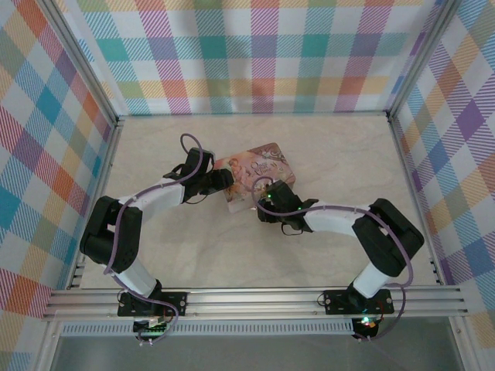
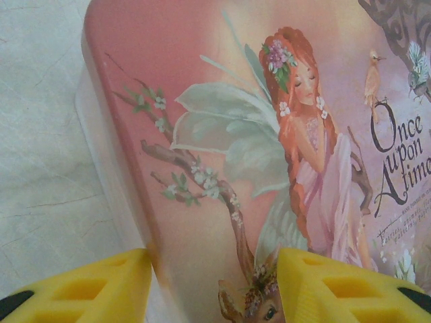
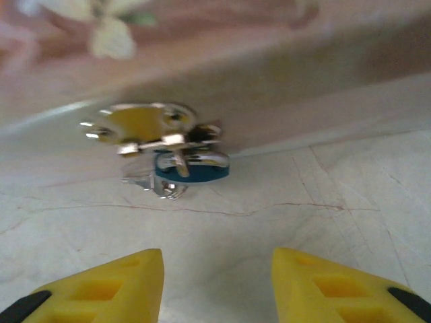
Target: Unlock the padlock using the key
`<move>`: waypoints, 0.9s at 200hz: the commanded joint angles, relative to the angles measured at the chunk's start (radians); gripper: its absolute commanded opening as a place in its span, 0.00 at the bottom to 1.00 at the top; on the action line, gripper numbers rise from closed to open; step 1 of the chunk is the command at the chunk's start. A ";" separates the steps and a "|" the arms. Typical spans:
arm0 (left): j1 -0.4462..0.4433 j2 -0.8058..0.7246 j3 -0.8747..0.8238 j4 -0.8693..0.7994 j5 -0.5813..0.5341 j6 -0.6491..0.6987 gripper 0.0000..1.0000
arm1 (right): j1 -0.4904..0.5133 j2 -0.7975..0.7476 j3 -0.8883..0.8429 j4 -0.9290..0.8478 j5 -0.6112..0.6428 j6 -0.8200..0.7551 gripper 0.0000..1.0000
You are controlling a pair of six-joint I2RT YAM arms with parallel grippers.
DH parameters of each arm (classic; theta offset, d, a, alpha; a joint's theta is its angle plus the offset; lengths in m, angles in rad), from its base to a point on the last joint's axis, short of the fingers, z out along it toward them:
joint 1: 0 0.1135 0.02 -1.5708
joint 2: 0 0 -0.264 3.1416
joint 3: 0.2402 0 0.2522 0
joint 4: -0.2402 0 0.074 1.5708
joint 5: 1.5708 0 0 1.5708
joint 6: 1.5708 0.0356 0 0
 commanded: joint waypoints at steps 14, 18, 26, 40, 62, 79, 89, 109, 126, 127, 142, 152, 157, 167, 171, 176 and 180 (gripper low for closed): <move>0.008 -0.019 0.000 -0.009 -0.005 0.006 0.52 | 0.049 0.046 0.062 0.029 0.099 0.035 0.39; 0.008 -0.019 -0.001 -0.010 -0.006 0.006 0.52 | 0.054 0.049 0.066 0.027 0.111 0.042 0.39; 0.008 -0.021 -0.001 -0.010 -0.006 0.005 0.52 | 0.063 0.056 0.071 0.029 0.145 0.059 0.39; 0.008 -0.018 0.000 -0.011 -0.005 0.008 0.52 | 0.073 0.063 0.073 0.040 0.178 0.081 0.40; 0.008 -0.015 -0.001 -0.014 -0.007 0.012 0.52 | 0.079 0.094 0.106 0.032 0.203 0.100 0.41; 0.008 -0.013 -0.003 -0.009 -0.006 0.011 0.52 | 0.081 0.130 0.142 0.020 0.233 0.117 0.43; 0.008 -0.012 -0.004 -0.007 -0.005 0.008 0.52 | 0.082 0.147 0.155 0.027 0.242 0.121 0.42; 0.008 -0.010 -0.003 -0.006 -0.005 0.008 0.52 | 0.082 0.189 0.211 -0.002 0.276 0.131 0.41; 0.008 -0.010 -0.003 -0.009 -0.007 0.008 0.52 | 0.084 0.222 0.259 -0.028 0.302 0.130 0.40; 0.008 -0.010 -0.003 -0.009 -0.007 0.009 0.52 | 0.084 0.224 0.261 -0.029 0.305 0.130 0.40; 0.009 -0.011 -0.003 -0.013 -0.009 0.012 0.52 | 0.084 0.248 0.285 -0.043 0.324 0.126 0.40; 0.011 -0.010 0.001 -0.017 -0.010 0.015 0.52 | 0.085 0.262 0.296 -0.045 0.338 0.119 0.39; 0.011 -0.010 0.000 -0.017 -0.010 0.015 0.52 | 0.084 0.271 0.304 -0.045 0.344 0.116 0.38; 0.013 -0.008 0.004 -0.019 -0.010 0.018 0.52 | 0.083 0.291 0.319 -0.049 0.355 0.102 0.36; 0.014 -0.007 0.005 -0.020 -0.008 0.017 0.52 | 0.083 0.301 0.330 -0.056 0.359 0.098 0.36; 0.015 -0.007 0.007 -0.020 -0.007 0.018 0.52 | 0.082 0.315 0.343 -0.068 0.363 0.095 0.35; 0.015 -0.005 0.007 -0.020 -0.005 0.018 0.52 | 0.080 0.325 0.354 -0.075 0.362 0.092 0.35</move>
